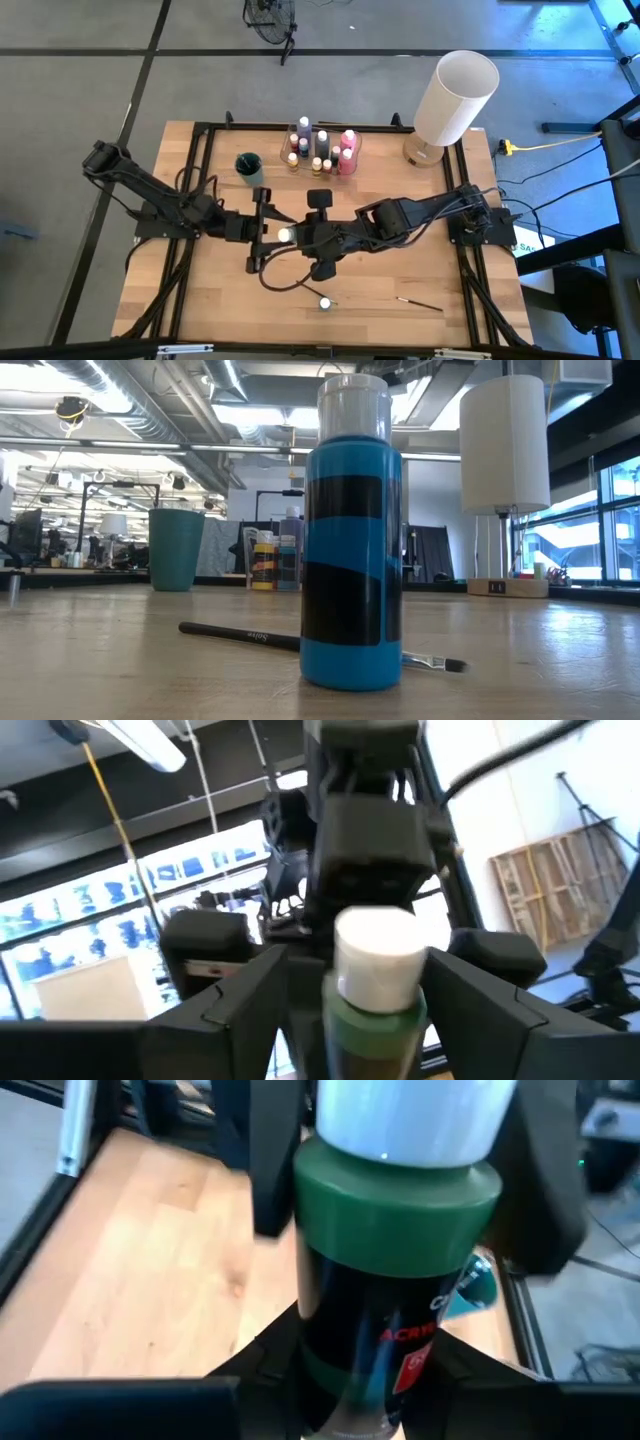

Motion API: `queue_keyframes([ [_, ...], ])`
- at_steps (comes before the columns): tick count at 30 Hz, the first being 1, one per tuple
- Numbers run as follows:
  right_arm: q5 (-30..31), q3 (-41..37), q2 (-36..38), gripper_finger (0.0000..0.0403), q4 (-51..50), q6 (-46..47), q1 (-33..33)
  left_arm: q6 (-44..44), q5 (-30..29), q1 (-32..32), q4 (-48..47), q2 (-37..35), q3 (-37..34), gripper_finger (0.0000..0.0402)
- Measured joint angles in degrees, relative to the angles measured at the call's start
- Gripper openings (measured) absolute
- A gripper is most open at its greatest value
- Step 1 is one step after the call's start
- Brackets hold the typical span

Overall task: Pick & Place Paint Supplies
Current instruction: Put the green paint bottle into the transparent bin

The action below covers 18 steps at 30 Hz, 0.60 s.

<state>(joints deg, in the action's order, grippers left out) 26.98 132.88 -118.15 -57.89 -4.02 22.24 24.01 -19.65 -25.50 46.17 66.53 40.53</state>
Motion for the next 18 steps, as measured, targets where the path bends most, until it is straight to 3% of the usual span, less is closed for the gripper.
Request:
queue_keyframes([
  [10, -0.20, -0.02, 0.06, 0.0107, -0.01, 0.80, -0.05, 2.07, -1.12, -0.32, -0.52, -1.15, 0.00, 0.0228],
  [18, -0.24, -0.02, 0.09, 0.0107, 0.27, 1.87, -0.68, 2.18, 4.35, 1.05, -0.52, -1.07, 0.00, 0.0217],
])
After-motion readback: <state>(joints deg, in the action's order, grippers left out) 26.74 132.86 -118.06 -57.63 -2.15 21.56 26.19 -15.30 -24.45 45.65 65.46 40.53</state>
